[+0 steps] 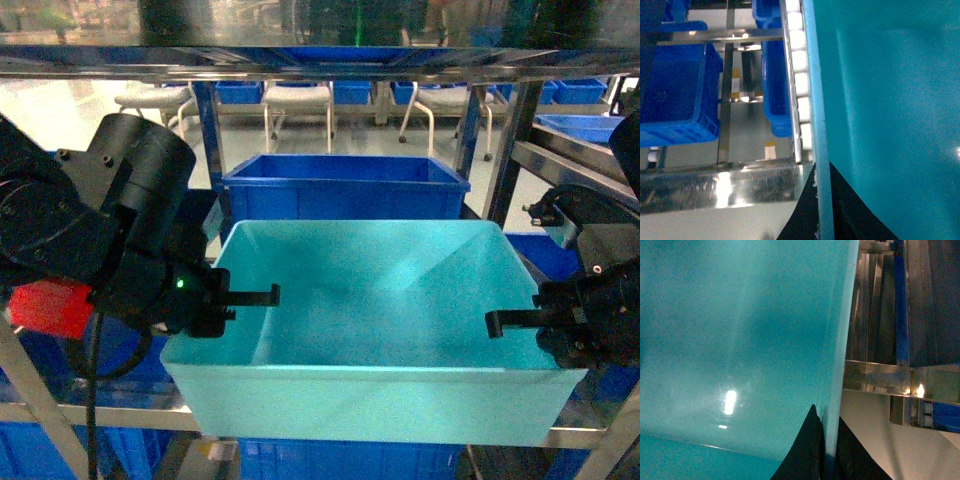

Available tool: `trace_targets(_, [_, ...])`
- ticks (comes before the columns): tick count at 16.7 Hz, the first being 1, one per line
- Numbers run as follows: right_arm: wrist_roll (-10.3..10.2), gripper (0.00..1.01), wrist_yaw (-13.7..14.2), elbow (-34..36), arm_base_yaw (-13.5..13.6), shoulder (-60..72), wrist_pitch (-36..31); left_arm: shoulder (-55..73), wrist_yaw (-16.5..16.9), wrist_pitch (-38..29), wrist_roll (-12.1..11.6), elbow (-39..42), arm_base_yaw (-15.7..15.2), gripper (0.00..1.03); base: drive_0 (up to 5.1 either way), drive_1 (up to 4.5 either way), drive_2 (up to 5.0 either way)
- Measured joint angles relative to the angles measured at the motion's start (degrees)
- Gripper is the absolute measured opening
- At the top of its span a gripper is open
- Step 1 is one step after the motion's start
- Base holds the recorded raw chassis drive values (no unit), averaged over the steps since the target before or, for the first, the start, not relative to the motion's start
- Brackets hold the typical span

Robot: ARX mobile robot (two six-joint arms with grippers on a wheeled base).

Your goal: Organize blue bins on left shelf correctly

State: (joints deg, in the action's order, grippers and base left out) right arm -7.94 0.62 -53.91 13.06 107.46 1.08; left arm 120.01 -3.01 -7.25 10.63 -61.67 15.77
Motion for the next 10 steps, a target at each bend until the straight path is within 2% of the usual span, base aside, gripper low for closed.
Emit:
trace_targets(7, [-0.5, 0.02, -0.3, -0.3, -0.1, 0.2, 0.3, 0.7, 0.2, 0.0, -1.1, -1.0, -0.2, 0.02, 0.0, 0.0, 0.0])
trace_targets(10, [-1.3, 0.02, 0.9, -1.5, 0.6, 2.1, 0.4, 5.8, 0.5, 0.9, -1.4, -5.4, -0.5, 0.02, 0.0, 0.0, 0.0])
